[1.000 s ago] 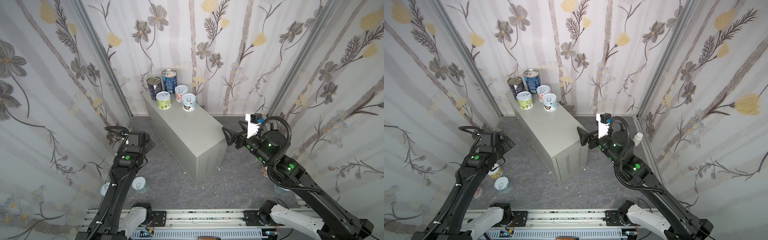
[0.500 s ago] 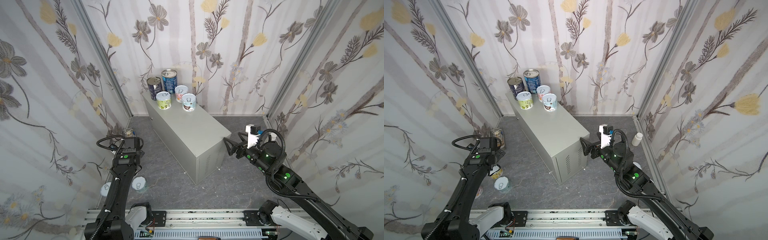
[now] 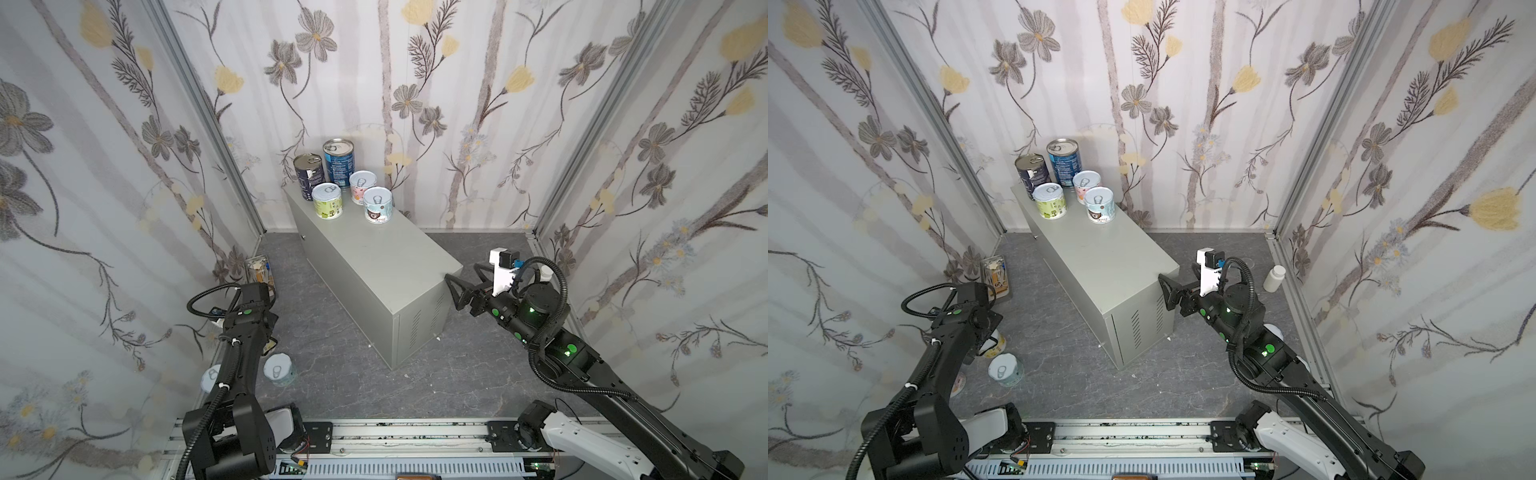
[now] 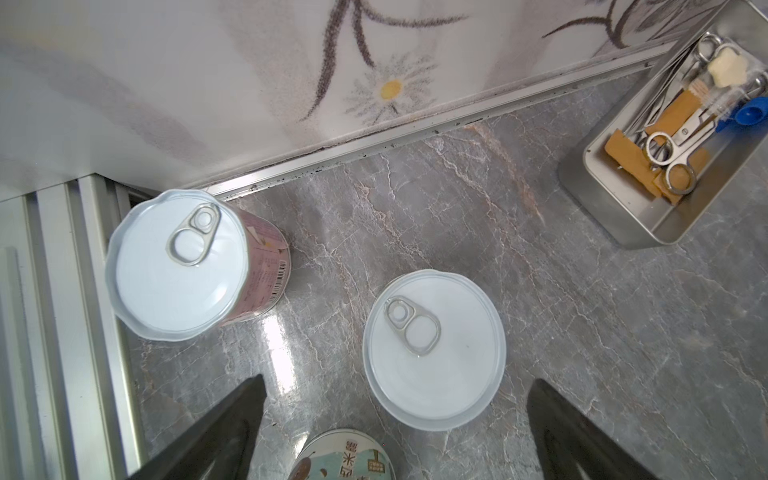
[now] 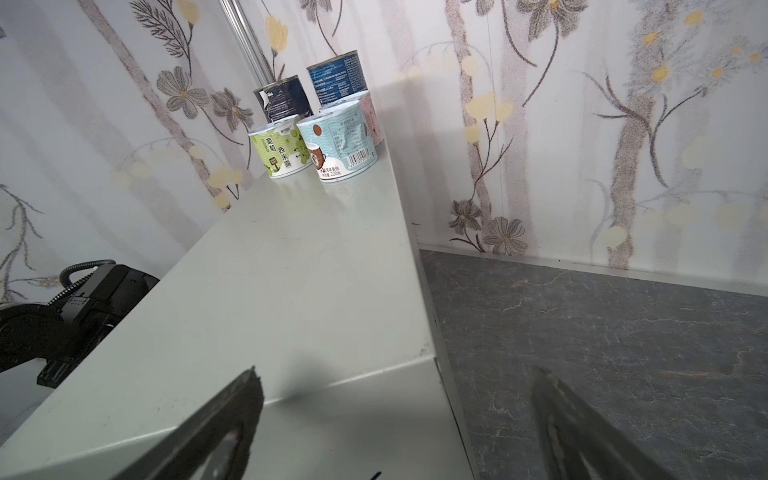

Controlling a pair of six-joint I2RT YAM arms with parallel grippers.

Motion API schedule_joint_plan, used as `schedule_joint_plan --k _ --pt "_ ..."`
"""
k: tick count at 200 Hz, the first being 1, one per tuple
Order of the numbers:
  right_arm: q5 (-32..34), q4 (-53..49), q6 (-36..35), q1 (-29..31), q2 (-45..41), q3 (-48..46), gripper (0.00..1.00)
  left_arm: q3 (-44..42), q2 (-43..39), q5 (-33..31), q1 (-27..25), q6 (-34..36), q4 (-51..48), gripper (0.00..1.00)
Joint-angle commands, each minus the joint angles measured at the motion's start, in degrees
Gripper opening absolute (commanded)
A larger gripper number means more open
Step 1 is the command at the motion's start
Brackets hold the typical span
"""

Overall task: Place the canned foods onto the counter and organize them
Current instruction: 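Close the left gripper on the yellow-labelled can on the floor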

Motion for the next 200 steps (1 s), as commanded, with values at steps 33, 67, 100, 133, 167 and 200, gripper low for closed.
schedule_joint_plan --k 33,67,100,133,167,200 --pt "-0.26 1.74 0.54 0.03 0.24 -0.49 1.0 -1.35 3.64 1.7 0.72 -0.51 7.08 1.0" --pt "-0.49 1.79 0.49 -0.12 0.8 -0.72 1.0 -0.7 6.84 2.15 0.73 -0.07 9.05 1.0" --pt "-0.79 2.04 0.34 -0.3 1.47 -0.8 1.0 -0.33 9.07 1.86 0.74 0.04 10.02 1.0" --pt "-1.22 2.32 0.34 -0.67 2.08 -0.76 1.0 -0.51 11.74 2.0 0.81 -0.02 11.19 1.0" --pt "-1.42 2.67 0.37 -1.11 2.59 -1.1 1.0 -0.34 14.5 2.43 0.82 -0.17 12.32 1.0" --pt "-1.67 3.02 0.36 -1.53 3.05 -1.29 1.0 -0.6 17.03 2.91 0.85 -0.78 13.35 0.99"
